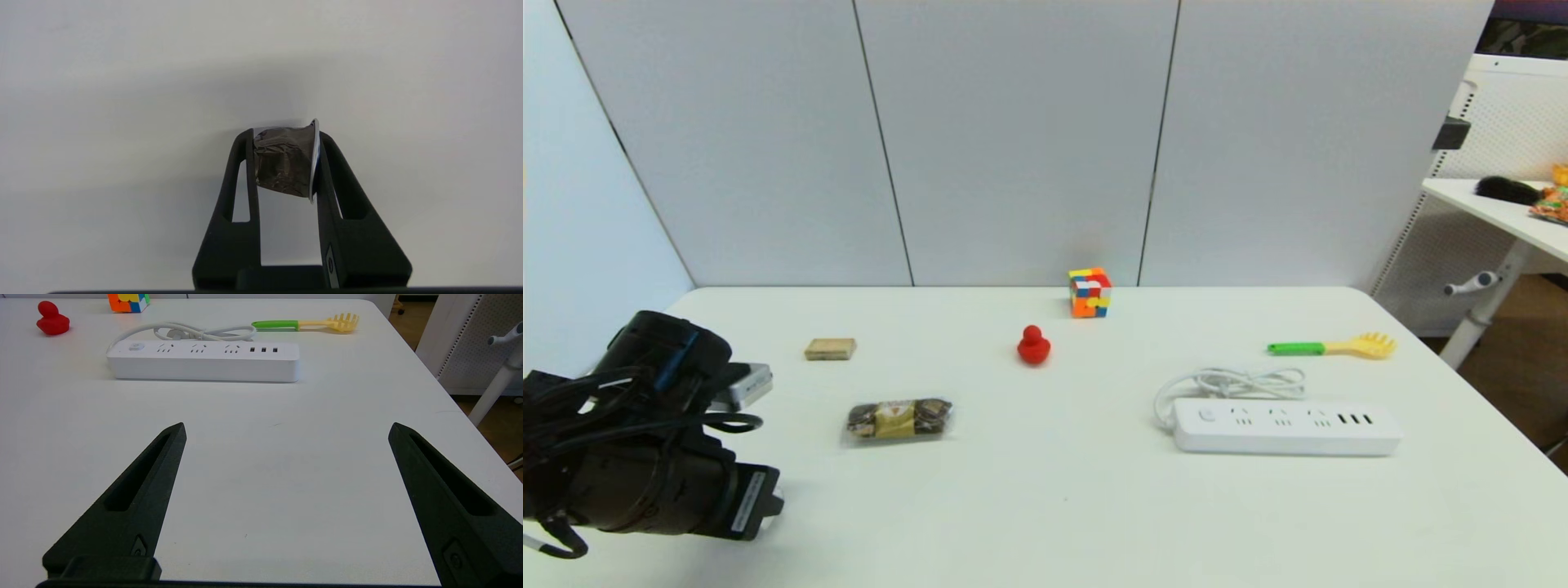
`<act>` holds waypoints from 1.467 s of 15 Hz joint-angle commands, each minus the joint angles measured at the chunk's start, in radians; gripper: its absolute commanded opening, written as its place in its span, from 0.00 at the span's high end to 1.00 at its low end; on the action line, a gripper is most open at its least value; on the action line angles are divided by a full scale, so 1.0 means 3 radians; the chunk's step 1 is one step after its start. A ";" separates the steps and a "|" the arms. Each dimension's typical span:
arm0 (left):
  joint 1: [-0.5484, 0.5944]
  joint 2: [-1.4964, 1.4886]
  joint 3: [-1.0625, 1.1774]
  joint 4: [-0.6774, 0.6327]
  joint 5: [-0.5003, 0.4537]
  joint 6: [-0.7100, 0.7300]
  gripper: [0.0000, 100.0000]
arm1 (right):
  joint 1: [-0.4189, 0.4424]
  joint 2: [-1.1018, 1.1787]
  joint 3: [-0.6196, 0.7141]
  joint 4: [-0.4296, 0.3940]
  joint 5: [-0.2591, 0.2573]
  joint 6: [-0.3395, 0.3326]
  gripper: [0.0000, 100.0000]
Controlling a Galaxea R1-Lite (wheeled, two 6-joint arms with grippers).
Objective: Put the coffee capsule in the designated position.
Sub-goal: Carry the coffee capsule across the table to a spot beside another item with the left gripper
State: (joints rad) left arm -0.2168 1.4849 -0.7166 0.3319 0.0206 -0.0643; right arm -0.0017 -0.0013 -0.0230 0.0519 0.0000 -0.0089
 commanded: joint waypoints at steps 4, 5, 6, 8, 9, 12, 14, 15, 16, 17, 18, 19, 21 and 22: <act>-0.0750 0.0026 -0.0715 0.0003 -0.0007 -0.0001 1.00 | 0.0001 0.0004 0.0000 0.0001 0.0000 -0.0001 0.00; -0.0914 0.0097 -0.0843 0.0003 -0.0007 -0.0001 1.00 | 0.0001 0.0004 0.0000 0.0001 0.0000 -0.0001 0.00; -0.1067 0.0199 -0.0971 -0.0002 -0.0013 -0.0001 1.00 | 0.0001 0.0004 0.0000 0.0001 0.0000 -0.0001 0.00; -0.1374 0.0506 -0.1186 -0.0201 -0.0089 -0.0001 1.00 | 0.0001 0.0004 0.0000 0.0001 0.0000 -0.0001 0.00; -0.1476 0.0654 -0.1237 -0.0339 -0.0202 0.0005 1.00 | 0.0001 0.0004 0.0000 0.0001 0.0000 -0.0001 0.00; -0.1757 0.1145 -0.1666 -0.0569 -0.0687 -0.0001 1.00 | 0.0001 0.0004 0.0000 0.0001 0.0000 -0.0001 0.00; -0.1962 0.1406 -0.2014 -0.0585 -0.0703 -0.0001 1.00 | 0.0001 0.0004 0.0000 0.0001 0.0000 -0.0001 0.00; -0.2054 0.1554 -0.2188 -0.0580 -0.0703 -0.0001 1.00 | 0.0001 0.0004 0.0000 0.0001 0.0000 -0.0001 0.00; -0.2151 0.1692 -0.2346 -0.0580 -0.0708 -0.0001 1.00 | 0.0001 0.0004 0.0000 0.0001 0.0000 -0.0001 0.00; -0.2238 0.1831 -0.2500 -0.0580 -0.0713 -0.0006 1.00 | 0.0001 0.0004 0.0000 0.0001 0.0000 -0.0001 0.00; -0.2320 0.1963 -0.2668 -0.0585 -0.0713 -0.0006 1.00 | 0.0001 0.0004 0.0000 -0.0004 0.0000 -0.0001 0.00; -0.2381 0.2081 -0.2806 -0.0595 -0.0713 -0.0006 1.00 | 0.0001 0.0004 0.0000 0.0001 0.0000 -0.0001 0.00; -0.2488 0.2291 -0.3011 -0.0697 -0.0713 -0.0006 1.00 | 0.0001 0.0004 0.0000 0.0001 0.0000 -0.0001 0.00; -0.2529 0.2367 -0.3118 -0.0718 -0.0713 -0.0006 1.00 | 0.0001 0.0004 0.0000 0.0001 0.0000 -0.0001 0.00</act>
State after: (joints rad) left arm -0.9362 2.0936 -1.5768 0.1326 -0.1923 -0.0645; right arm -0.0017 -0.0013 -0.0230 0.0515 0.0000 -0.0085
